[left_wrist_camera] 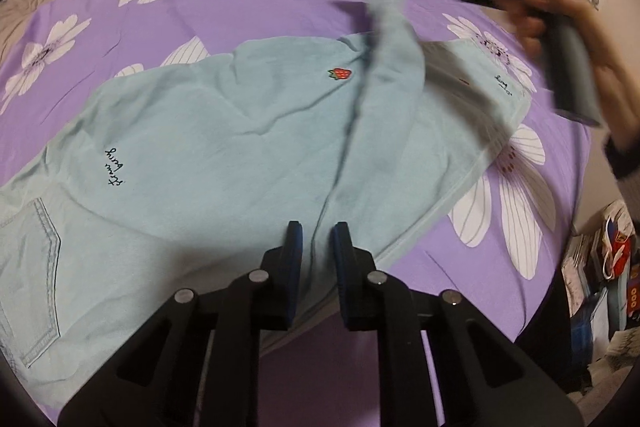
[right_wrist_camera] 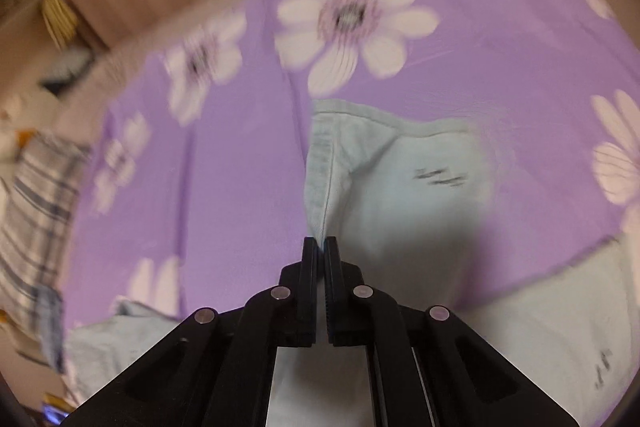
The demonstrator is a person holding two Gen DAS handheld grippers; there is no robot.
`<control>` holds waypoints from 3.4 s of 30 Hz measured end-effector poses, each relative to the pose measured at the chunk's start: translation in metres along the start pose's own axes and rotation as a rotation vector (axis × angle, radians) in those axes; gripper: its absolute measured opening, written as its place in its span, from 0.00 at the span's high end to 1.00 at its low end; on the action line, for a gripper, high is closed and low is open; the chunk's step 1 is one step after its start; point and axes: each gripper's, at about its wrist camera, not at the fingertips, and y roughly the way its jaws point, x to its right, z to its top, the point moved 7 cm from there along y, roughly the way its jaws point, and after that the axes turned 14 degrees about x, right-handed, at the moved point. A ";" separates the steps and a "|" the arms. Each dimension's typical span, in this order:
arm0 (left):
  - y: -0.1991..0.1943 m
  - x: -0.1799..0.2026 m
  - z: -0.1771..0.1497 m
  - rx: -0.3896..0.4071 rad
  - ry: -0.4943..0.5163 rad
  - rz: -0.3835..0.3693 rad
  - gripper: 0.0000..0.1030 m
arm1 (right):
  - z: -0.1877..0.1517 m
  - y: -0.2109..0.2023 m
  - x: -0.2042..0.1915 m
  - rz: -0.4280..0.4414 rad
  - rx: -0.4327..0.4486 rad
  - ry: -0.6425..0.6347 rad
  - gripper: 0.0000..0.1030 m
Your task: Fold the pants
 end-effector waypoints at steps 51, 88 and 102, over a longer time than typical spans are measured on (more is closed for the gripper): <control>-0.035 0.010 -0.003 0.006 0.058 0.090 0.75 | -0.077 -0.128 0.209 -0.245 0.172 0.527 0.84; -0.134 -0.224 -0.064 0.219 -0.628 0.417 0.50 | -0.110 0.037 -0.208 0.455 -0.212 -0.339 0.70; -0.140 -0.224 -0.070 0.236 -0.626 0.378 0.50 | -0.104 0.129 -0.218 0.274 -0.237 -0.241 0.70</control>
